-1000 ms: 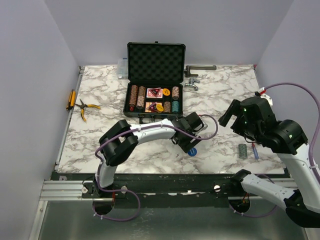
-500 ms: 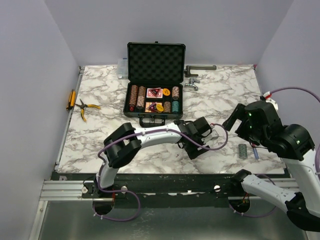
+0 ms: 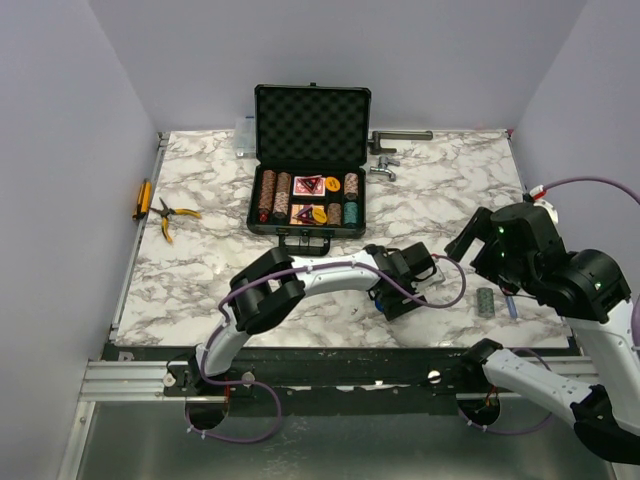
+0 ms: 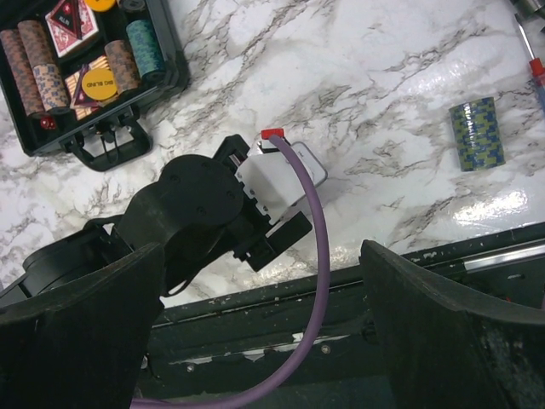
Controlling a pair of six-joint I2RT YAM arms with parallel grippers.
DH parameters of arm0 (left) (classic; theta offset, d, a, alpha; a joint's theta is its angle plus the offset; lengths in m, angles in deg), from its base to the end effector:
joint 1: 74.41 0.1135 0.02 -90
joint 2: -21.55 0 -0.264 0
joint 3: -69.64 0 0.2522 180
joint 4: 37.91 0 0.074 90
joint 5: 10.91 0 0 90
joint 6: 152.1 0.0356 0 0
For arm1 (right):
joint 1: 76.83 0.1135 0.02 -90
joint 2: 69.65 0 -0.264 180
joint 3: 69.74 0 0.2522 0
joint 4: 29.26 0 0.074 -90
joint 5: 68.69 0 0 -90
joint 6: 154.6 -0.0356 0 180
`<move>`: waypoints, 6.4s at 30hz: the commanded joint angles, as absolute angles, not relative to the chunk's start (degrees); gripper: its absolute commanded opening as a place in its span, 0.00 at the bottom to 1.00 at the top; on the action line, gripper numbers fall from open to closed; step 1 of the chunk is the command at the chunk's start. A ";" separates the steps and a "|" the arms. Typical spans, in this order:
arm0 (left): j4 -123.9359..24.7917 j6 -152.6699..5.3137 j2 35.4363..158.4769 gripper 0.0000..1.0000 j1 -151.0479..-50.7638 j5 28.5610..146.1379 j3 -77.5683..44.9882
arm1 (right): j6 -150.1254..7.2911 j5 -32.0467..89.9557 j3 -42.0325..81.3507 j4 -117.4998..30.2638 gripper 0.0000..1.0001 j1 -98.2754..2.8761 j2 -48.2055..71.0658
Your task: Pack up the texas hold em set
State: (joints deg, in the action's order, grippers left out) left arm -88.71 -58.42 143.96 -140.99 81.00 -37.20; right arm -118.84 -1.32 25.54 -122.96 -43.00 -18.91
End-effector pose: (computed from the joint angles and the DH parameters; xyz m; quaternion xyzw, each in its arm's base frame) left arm 0.1771 -0.4119 0.1683 0.5660 0.7984 -0.1207 0.1661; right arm 0.0928 0.0457 0.4140 0.2302 0.8923 0.1056 0.3738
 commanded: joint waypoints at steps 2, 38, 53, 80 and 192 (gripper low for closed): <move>-90.70 -58.76 145.10 0.77 -140.91 76.98 -35.55 | -120.49 -0.04 26.89 -124.30 1.00 -42.60 -18.92; -89.76 -63.25 137.33 0.40 -140.58 77.85 -29.69 | -123.14 0.55 25.47 -121.16 1.00 -42.59 -17.99; -95.86 -66.22 132.56 0.39 -140.63 75.74 -32.25 | -120.55 -0.13 30.91 -121.55 1.00 -42.58 -15.66; -109.09 -75.02 124.12 0.36 -140.59 74.04 -38.69 | -112.79 -1.17 41.76 -115.44 1.00 -42.55 -10.17; -112.06 -100.59 129.48 0.96 -86.39 81.50 -59.21 | -119.95 -9.53 22.45 -99.81 1.00 -42.55 -13.62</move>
State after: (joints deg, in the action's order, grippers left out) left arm -111.07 -101.78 132.22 -89.70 85.83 -62.47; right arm -119.65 -10.50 23.73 -100.08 -43.00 -13.75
